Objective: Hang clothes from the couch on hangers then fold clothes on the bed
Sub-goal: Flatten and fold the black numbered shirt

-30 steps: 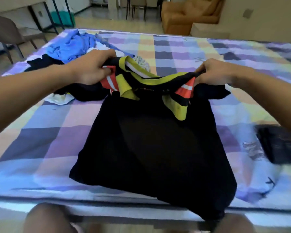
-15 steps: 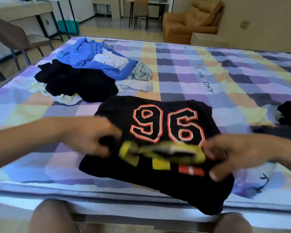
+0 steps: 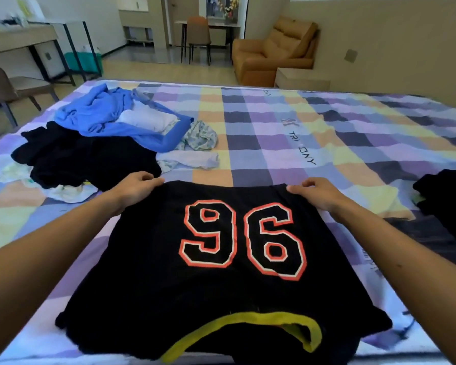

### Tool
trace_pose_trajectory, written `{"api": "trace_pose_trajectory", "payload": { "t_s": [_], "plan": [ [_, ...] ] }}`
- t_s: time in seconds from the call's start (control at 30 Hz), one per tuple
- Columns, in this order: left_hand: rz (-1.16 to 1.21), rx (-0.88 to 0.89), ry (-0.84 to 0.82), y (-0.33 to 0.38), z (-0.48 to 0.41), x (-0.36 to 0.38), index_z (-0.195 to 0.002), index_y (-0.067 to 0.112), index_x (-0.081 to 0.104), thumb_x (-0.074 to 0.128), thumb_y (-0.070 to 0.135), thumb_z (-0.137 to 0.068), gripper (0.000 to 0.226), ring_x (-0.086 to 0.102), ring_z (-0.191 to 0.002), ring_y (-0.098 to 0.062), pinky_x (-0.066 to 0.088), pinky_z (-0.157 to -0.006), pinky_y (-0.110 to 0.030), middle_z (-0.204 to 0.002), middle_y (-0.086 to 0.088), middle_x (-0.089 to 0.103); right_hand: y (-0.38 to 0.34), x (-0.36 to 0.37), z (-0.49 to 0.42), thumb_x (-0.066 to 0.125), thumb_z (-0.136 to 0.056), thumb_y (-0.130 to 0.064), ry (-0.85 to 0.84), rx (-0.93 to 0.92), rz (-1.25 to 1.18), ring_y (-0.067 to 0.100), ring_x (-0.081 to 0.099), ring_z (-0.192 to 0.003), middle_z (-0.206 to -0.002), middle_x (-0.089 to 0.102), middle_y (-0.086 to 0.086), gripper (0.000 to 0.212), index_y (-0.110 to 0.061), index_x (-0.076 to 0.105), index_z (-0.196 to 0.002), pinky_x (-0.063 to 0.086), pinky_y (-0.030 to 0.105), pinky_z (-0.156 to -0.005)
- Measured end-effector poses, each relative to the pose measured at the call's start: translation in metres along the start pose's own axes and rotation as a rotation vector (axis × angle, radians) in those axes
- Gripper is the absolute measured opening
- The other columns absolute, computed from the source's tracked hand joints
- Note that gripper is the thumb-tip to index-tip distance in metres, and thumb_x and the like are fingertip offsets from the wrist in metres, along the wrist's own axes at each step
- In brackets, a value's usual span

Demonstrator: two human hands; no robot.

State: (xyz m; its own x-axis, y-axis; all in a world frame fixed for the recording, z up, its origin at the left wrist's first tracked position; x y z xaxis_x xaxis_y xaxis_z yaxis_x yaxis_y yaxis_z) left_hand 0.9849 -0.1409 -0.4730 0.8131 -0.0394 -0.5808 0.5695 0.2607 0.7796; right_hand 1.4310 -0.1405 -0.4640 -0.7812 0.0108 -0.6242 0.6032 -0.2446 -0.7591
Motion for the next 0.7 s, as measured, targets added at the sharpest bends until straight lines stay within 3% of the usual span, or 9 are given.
{"api": "trace_pose_trajectory", "payload": {
  "t_s": [0.07,0.2,0.3,0.4,0.47,0.57,0.63,0.7],
  "plan": [
    [-0.004,-0.038,-0.041,-0.004,-0.006,0.002,-0.108,0.014,0.07,0.068,0.042,-0.094,0.031,0.071,-0.093,-0.021,0.055,-0.093,-0.036,-0.103,-0.007,0.073,-0.003,-0.002,-0.003,0.075,-0.088,-0.025,0.009,-0.013,0.003,0.019,0.054,-0.07,-0.072,0.059,0.004,0.021,-0.008,0.066,-0.078,0.042,0.028,-0.064],
    [0.01,-0.04,-0.051,-0.005,-0.013,0.0,-0.101,0.012,0.076,0.071,0.029,-0.094,0.019,0.074,-0.088,-0.025,0.058,-0.085,-0.036,-0.096,-0.011,0.077,0.003,-0.015,-0.007,0.062,-0.091,-0.011,0.026,0.047,-0.238,0.022,0.048,-0.072,-0.076,0.05,0.011,0.009,-0.009,0.062,-0.082,0.044,0.03,-0.065],
    [0.023,-0.016,0.011,-0.007,-0.016,-0.003,-0.1,0.011,0.075,0.067,0.025,-0.097,0.016,0.072,-0.088,-0.026,0.054,-0.075,-0.031,-0.096,-0.012,0.075,0.027,-0.048,-0.015,0.057,-0.085,-0.009,0.254,0.098,-0.337,0.025,0.038,-0.074,-0.078,0.04,0.012,0.007,-0.011,0.051,-0.082,0.036,0.038,-0.066],
    [0.043,-0.022,0.035,-0.01,-0.017,0.0,-0.102,0.009,0.073,0.063,0.023,-0.1,0.017,0.07,-0.084,-0.025,0.052,-0.07,-0.029,-0.096,-0.013,0.073,0.054,-0.072,-0.016,0.057,-0.082,-0.012,0.398,0.163,-0.233,0.026,0.042,-0.067,-0.073,0.042,0.012,0.01,-0.009,0.049,-0.076,0.038,0.039,-0.063],
    [0.041,-0.019,0.053,-0.01,-0.018,0.002,-0.1,0.008,0.074,0.063,0.025,-0.1,0.02,0.07,-0.085,-0.027,0.052,-0.074,-0.032,-0.096,-0.014,0.074,0.061,-0.071,-0.019,0.059,-0.082,-0.015,0.364,0.181,-0.128,0.027,0.046,-0.062,-0.067,0.046,0.013,0.017,-0.008,0.047,-0.071,0.04,0.039,-0.061],
    [0.055,0.001,0.082,-0.004,-0.015,0.003,-0.094,0.009,0.074,0.061,0.032,-0.1,0.027,0.072,-0.088,-0.028,0.054,-0.078,-0.034,-0.093,-0.013,0.074,0.043,-0.056,-0.026,0.06,-0.087,-0.019,0.279,0.044,-0.086,0.027,0.044,-0.069,-0.069,0.046,0.01,0.021,-0.009,0.047,-0.075,0.036,0.034,-0.063],
    [0.073,0.05,0.087,0.002,-0.012,0.004,-0.096,0.011,0.074,0.06,0.036,-0.1,0.03,0.072,-0.088,-0.027,0.054,-0.078,-0.034,-0.092,-0.01,0.075,0.028,-0.03,-0.026,0.066,-0.092,-0.031,0.095,-0.009,-0.129,0.026,0.059,-0.085,-0.09,0.059,0.005,0.023,-0.013,0.054,-0.1,0.043,0.033,-0.071],
    [0.068,0.114,0.044,0.009,-0.004,0.005,-0.097,0.012,0.073,0.063,0.041,-0.098,0.03,0.072,-0.085,-0.024,0.054,-0.074,-0.033,-0.091,-0.008,0.075,0.019,-0.006,-0.019,0.075,-0.087,-0.045,-0.105,0.03,-0.055,0.024,0.061,-0.105,-0.114,0.059,0.0,0.054,-0.023,0.047,-0.128,0.047,0.034,-0.086]
  ]
}}
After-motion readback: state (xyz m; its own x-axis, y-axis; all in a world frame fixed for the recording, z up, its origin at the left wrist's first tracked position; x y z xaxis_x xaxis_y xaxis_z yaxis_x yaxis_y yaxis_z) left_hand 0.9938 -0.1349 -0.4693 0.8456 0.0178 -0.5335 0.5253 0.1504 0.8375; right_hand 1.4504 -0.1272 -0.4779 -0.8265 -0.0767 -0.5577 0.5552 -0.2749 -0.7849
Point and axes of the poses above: each hand's wrist, its own z-axis away from the middle knuckle, its own x-axis out of the palm, y = z × x, the point moved 10 cm from there along -z, towards the middle knuckle
